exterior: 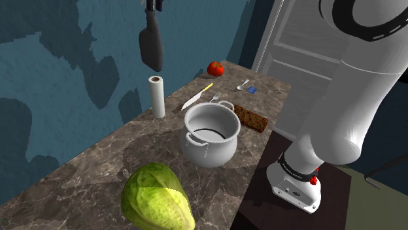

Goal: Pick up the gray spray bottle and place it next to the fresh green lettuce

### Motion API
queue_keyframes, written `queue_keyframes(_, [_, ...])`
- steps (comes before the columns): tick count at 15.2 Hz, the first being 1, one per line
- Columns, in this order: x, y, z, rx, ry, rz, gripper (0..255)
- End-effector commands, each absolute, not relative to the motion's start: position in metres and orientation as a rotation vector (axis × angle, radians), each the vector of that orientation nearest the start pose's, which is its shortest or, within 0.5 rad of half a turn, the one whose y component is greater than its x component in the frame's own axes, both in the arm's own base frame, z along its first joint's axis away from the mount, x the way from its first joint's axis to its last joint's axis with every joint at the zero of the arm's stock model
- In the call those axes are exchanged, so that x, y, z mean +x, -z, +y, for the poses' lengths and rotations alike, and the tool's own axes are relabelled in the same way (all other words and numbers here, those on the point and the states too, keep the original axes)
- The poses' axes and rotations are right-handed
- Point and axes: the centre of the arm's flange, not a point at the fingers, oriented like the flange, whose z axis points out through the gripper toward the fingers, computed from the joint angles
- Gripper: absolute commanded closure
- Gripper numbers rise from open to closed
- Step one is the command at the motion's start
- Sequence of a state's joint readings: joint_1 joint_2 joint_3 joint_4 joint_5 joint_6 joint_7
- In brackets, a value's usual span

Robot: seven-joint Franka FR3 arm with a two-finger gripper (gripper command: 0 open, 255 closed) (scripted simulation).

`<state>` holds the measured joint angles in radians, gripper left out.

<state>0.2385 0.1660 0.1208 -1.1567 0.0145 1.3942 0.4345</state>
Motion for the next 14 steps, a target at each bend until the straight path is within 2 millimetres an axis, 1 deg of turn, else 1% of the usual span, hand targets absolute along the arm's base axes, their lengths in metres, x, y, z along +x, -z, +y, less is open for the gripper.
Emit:
queue_keyframes(1, [0.537, -0.709, 0.221, -3.079, 0.083, 0.118, 255])
queue_keyframes(9, [0.507, -0.730, 0.320, -3.079, 0.083, 0.118, 255])
queue_keyframes(10, [0.501, -0.735, 0.340, -3.079, 0.083, 0.118, 255])
queue_keyframes(14, [0.501, -0.713, 0.340, -3.079, 0.083, 0.118, 255])
